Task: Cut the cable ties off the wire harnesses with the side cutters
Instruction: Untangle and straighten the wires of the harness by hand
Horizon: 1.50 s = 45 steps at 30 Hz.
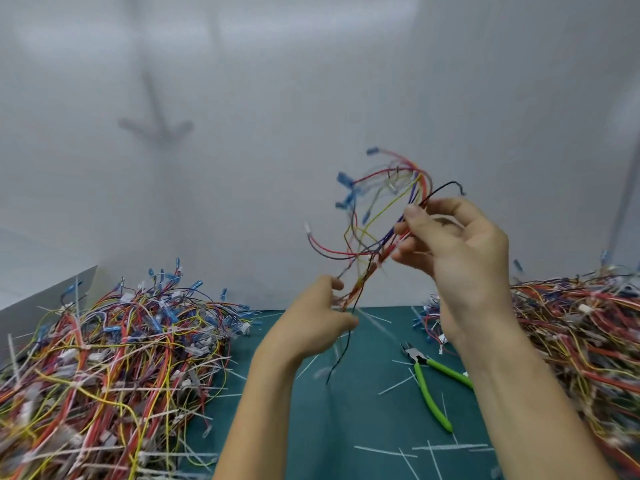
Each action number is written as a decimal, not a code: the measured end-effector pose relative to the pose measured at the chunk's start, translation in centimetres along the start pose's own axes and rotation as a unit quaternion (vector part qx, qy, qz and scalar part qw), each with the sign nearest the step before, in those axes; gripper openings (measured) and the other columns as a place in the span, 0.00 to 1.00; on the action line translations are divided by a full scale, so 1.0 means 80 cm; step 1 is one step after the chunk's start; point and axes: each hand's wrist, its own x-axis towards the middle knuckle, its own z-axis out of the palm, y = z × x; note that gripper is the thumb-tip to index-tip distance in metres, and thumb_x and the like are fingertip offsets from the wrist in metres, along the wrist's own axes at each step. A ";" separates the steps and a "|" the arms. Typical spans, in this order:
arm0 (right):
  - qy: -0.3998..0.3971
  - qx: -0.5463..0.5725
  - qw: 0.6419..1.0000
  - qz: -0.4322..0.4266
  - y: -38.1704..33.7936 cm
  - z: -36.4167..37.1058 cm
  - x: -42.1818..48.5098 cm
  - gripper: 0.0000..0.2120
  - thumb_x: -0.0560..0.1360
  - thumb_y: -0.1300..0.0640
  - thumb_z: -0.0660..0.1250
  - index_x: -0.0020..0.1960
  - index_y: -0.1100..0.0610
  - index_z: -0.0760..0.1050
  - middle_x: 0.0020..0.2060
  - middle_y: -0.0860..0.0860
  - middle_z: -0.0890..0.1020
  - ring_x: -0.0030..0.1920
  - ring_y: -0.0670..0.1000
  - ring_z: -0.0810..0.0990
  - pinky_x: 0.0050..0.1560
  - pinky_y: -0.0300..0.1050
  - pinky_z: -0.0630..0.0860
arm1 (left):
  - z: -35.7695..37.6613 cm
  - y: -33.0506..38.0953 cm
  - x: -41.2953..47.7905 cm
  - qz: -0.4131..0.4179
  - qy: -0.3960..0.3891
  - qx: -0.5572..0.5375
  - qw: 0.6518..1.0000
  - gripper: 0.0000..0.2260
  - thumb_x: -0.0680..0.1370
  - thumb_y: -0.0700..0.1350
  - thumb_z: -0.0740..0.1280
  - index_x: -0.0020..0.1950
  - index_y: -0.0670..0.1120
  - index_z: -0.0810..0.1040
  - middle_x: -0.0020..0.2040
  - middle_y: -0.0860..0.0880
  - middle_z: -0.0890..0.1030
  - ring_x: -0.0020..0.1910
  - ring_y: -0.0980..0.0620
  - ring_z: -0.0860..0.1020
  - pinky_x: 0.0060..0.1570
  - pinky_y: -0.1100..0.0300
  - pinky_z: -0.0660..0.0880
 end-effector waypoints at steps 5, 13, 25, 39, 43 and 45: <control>-0.023 -0.048 0.998 0.042 0.014 -0.002 0.002 0.04 0.76 0.65 0.71 0.46 0.60 0.76 0.29 0.54 0.82 0.25 0.48 0.77 0.29 0.40 0.78 | -0.040 0.006 -0.018 0.028 0.025 0.148 0.988 0.23 0.77 0.40 0.62 0.72 0.52 0.67 0.68 0.50 0.73 0.64 0.51 0.73 0.58 0.59 0.69; -0.151 -0.076 0.983 0.077 0.009 0.000 -0.007 0.04 0.75 0.65 0.71 0.45 0.62 0.76 0.30 0.52 0.80 0.25 0.48 0.76 0.30 0.40 0.78 | -0.045 0.056 -0.040 0.170 0.299 -0.042 0.938 0.07 0.79 0.44 0.64 0.48 0.53 0.81 0.41 0.56 0.83 0.43 0.58 0.81 0.47 0.54 0.78; -0.246 -0.151 0.956 0.052 0.004 0.004 -0.012 0.10 0.76 0.67 0.69 0.54 0.57 0.78 0.44 0.55 0.79 0.28 0.50 0.76 0.28 0.42 0.76 | -0.034 0.070 -0.045 0.138 0.108 -0.337 0.925 0.08 0.77 0.47 0.66 0.48 0.47 0.85 0.46 0.48 0.87 0.48 0.54 0.85 0.51 0.58 0.75; -0.283 -0.242 0.927 0.056 -0.013 -0.003 -0.010 0.04 0.73 0.62 0.71 0.45 0.53 0.81 0.37 0.48 0.84 0.36 0.41 0.78 0.36 0.36 0.75 | -0.022 0.076 -0.045 0.138 0.144 -0.382 0.902 0.07 0.66 0.48 0.74 0.41 0.48 0.82 0.43 0.49 0.86 0.45 0.51 0.82 0.56 0.52 0.74; -0.254 -0.218 0.942 0.042 -0.015 0.003 -0.012 0.02 0.74 0.57 0.71 0.44 0.54 0.83 0.36 0.47 0.85 0.38 0.39 0.79 0.42 0.31 0.72 | -0.027 0.073 -0.045 0.172 0.159 -0.338 0.912 0.03 0.74 0.42 0.72 0.42 0.49 0.82 0.40 0.50 0.85 0.44 0.54 0.82 0.49 0.59 0.77; -0.234 -0.204 0.950 0.031 -0.016 0.007 -0.015 0.07 0.75 0.52 0.71 0.44 0.55 0.83 0.38 0.48 0.86 0.39 0.39 0.81 0.40 0.28 0.72 | -0.028 0.072 -0.046 0.188 0.148 -0.330 0.913 0.07 0.75 0.40 0.71 0.39 0.50 0.82 0.39 0.52 0.84 0.42 0.56 0.82 0.42 0.65 0.78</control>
